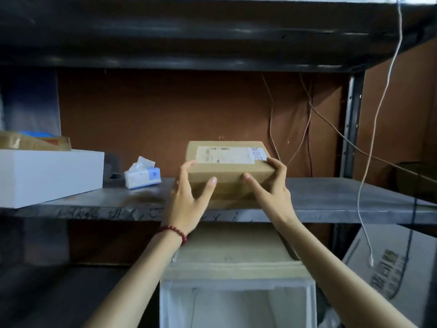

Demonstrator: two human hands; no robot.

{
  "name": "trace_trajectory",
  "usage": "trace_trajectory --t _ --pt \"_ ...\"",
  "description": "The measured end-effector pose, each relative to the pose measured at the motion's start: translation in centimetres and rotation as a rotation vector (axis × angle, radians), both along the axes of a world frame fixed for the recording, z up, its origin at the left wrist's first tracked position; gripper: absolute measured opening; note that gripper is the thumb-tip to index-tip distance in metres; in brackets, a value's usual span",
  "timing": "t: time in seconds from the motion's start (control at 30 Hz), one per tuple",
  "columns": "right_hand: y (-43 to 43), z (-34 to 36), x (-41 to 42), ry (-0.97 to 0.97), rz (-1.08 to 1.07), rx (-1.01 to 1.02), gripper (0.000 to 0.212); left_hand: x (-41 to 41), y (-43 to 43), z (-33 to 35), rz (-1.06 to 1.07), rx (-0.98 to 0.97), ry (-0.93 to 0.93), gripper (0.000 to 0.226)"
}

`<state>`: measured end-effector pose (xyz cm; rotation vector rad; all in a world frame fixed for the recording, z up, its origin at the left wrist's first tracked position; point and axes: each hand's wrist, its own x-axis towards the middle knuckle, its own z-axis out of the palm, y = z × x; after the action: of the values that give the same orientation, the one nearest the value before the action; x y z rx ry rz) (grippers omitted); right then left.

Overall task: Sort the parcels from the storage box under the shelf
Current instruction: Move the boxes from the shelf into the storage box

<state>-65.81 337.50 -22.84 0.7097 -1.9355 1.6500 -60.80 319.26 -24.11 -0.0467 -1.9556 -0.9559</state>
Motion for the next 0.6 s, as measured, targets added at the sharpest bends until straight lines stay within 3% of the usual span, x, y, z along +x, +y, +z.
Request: trace_trajectory --t 0.13,0.27,0.6 --pt "2.3 -5.2 4.8 -0.006 0.071 -0.108 0.076 5.1 2.2 -6.2 -0.169 0.162 0.167 0.061" --pt "4.2 -10.4 6.5 -0.119 0.152 -0.187 0.083 6.7 2.9 -11.1 -0.281 0.326 0.145 0.072" --pt "5.6 -20.1 7.2 -0.266 0.17 -0.218 0.057 9.1 3.2 -19.2 -0.119 0.22 -0.092 0.075"
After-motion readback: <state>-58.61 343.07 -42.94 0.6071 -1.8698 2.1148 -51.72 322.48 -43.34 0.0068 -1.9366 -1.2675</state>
